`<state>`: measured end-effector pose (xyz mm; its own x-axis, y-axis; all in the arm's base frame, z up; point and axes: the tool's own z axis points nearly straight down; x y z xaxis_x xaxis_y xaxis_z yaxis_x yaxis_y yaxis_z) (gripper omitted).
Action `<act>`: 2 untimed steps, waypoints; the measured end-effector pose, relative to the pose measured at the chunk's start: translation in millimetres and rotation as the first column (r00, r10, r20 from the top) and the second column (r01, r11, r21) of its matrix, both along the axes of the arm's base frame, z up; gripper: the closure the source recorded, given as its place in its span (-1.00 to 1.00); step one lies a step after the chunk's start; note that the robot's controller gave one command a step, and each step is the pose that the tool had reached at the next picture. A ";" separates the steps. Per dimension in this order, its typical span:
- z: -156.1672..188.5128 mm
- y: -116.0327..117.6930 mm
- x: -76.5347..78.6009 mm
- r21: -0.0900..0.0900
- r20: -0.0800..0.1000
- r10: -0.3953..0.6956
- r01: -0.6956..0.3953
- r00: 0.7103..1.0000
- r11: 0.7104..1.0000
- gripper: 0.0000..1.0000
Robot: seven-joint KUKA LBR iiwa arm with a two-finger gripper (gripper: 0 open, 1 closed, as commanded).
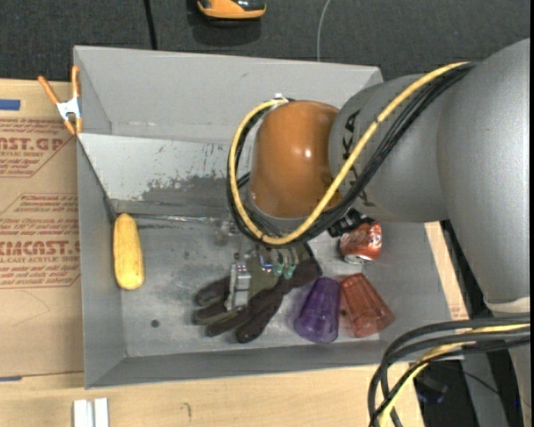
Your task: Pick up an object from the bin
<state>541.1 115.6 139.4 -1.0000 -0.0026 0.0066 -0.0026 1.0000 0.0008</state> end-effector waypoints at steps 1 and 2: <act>4.6 -0.5 1.6 0.001 0.007 -0.001 0.001 1.000 1.000 -1.00; -69.7 -33.1 -23.8 0.000 0.005 0.184 -0.184 0.983 0.983 1.00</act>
Offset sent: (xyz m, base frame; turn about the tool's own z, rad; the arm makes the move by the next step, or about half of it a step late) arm -0.0234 -0.0336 -0.0694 -0.1855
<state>517.3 82.5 69.7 -0.9824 -0.1868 0.0016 -0.1868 0.9824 0.0007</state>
